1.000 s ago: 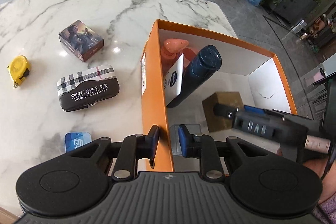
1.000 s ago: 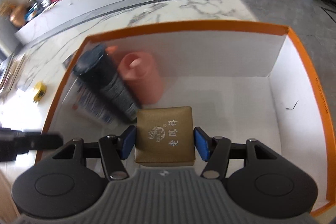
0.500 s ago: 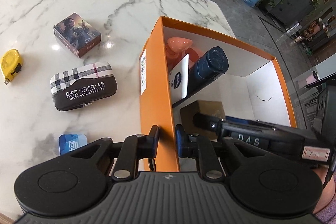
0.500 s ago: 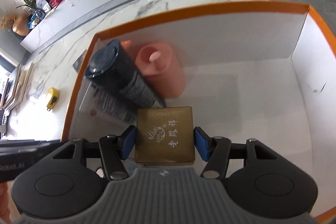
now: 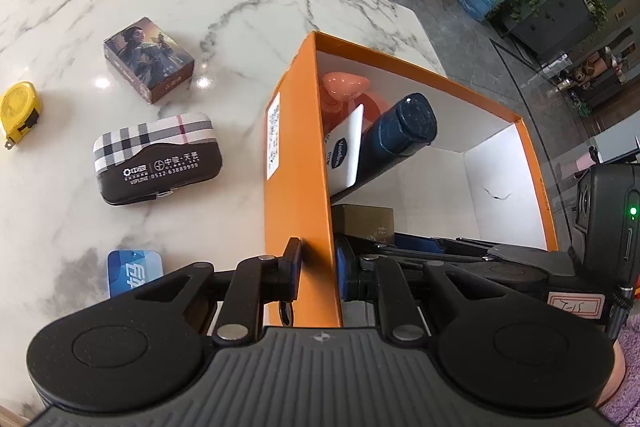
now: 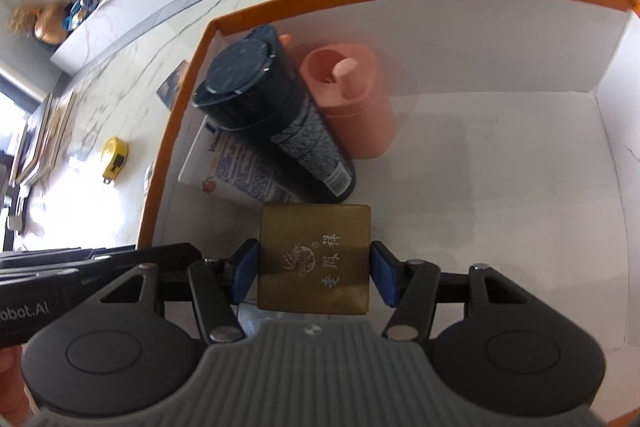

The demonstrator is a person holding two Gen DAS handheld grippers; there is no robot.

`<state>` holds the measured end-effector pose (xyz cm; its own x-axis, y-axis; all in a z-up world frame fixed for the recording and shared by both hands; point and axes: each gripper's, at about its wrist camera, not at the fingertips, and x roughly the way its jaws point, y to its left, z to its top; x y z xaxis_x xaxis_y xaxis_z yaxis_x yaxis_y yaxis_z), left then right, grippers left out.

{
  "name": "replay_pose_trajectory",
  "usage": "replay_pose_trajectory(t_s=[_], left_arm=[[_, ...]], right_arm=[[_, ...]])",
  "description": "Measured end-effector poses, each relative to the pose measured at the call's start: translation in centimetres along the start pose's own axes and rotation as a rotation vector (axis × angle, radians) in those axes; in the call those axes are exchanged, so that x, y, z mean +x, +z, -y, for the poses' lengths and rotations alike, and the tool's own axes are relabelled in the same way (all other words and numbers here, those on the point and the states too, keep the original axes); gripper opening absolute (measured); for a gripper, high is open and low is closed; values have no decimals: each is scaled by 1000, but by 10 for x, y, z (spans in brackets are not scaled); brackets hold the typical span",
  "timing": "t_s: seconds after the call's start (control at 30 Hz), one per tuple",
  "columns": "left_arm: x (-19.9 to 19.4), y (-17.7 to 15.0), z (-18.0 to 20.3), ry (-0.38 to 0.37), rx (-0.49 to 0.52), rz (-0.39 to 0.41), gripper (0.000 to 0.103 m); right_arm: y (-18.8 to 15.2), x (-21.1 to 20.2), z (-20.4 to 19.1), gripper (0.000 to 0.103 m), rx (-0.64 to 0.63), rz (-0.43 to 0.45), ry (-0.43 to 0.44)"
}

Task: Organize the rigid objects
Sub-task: 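Lower the gold box onto the orange box floor and open the right gripper, then withdraw both grippers from the orange box back over the table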

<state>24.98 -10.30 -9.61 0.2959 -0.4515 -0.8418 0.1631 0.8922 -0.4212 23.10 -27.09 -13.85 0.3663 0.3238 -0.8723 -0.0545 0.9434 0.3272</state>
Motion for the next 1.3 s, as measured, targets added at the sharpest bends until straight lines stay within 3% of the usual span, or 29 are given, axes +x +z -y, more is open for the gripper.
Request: replay_pose_trajectory(t_s=[0.3,0.5,0.57,0.7,0.8,1.03,1.3], left_arm=[[-7,4,-3,-17,-33,35,16],[-11,7,-3,-21,-45,51,15],[-10,7,-4,-29,-50,50,13],[-9,6,-4,-34,-53,49,12],[-9,6,-4,-35,-49,47,12],[-10,6,-2,-24,-35,43,12],[-30,-2,7,15,26,85,13]], right_arm=[[6,8,-5,62,-43,-40,7],[5,5,5,61,-3,-37,72],[5,5,9,45,21,-34,75],[6,10,7,30,18,-47,94],[8,14,-2,33,-27,-50,78],[8,13,-4,36,0,-60,77],[-5,-14,-10,36,4,24,-4]])
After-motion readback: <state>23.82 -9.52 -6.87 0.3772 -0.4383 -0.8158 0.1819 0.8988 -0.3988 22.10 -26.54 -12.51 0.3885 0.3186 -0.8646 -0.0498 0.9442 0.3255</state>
